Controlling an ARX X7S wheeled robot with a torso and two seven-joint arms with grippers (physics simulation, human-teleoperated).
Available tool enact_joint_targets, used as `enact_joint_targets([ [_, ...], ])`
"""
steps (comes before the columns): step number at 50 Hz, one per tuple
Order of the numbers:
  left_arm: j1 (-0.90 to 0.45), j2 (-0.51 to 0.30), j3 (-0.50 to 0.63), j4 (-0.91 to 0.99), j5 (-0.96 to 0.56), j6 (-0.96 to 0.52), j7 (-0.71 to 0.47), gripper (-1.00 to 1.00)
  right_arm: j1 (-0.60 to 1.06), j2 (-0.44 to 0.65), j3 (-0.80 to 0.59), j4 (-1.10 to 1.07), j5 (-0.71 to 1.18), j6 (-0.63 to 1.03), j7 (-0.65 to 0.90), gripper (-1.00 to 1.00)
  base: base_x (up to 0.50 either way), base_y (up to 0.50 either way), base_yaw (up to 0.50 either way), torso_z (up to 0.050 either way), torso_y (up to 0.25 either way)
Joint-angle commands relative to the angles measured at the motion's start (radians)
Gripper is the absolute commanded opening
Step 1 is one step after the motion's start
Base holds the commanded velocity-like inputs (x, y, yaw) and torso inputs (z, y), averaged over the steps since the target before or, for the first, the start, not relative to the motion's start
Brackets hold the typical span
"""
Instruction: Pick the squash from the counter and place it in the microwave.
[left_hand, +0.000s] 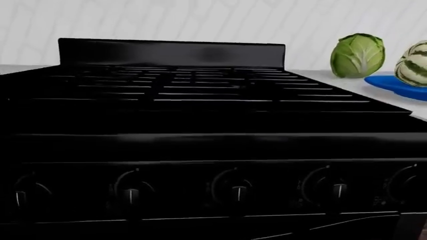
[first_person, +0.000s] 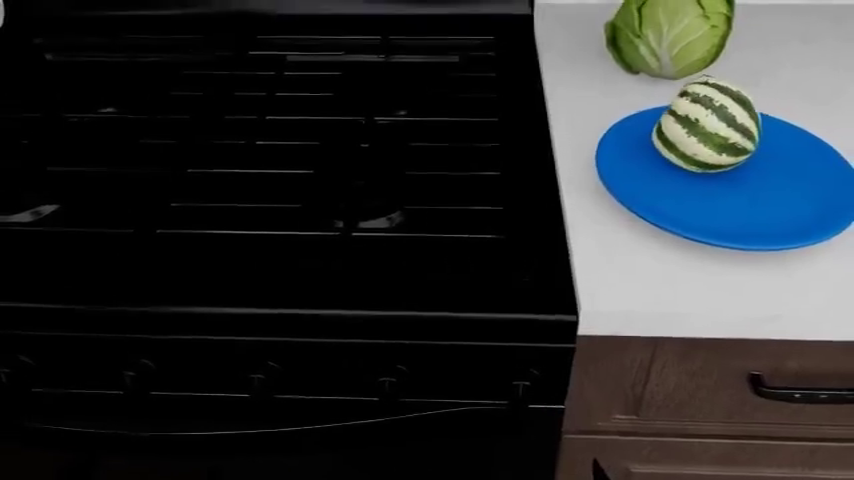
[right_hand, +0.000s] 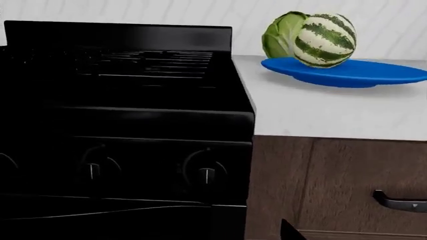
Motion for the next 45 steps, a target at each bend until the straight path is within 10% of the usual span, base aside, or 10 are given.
enact_joint_targets([
  [1,-0.022,0.008,-0.002,-0.013,0.032,0.01,-0.01,1.0,0.016,-0.003,0.012,0.003,0.006,0.005,-0.01,1.0,0.0,0.0,0.0,0.05,0.021],
  [29,-0.295,-0.149,-0.097,0.335,-0.188,-0.57,0.021,1.0,0.219,0.147,0.067,-0.291,0.077,0.381,-0.012,1.0,0.0,0.0,0.0,0.049,0.022],
  [45,-0.431,-0.188,-0.201,0.357,-0.288,-0.682,0.023,1.0,0.299,0.19,0.097,-0.381,0.115,0.5,-0.018,1.0,0.0,0.0,0.0,0.002,0.001],
])
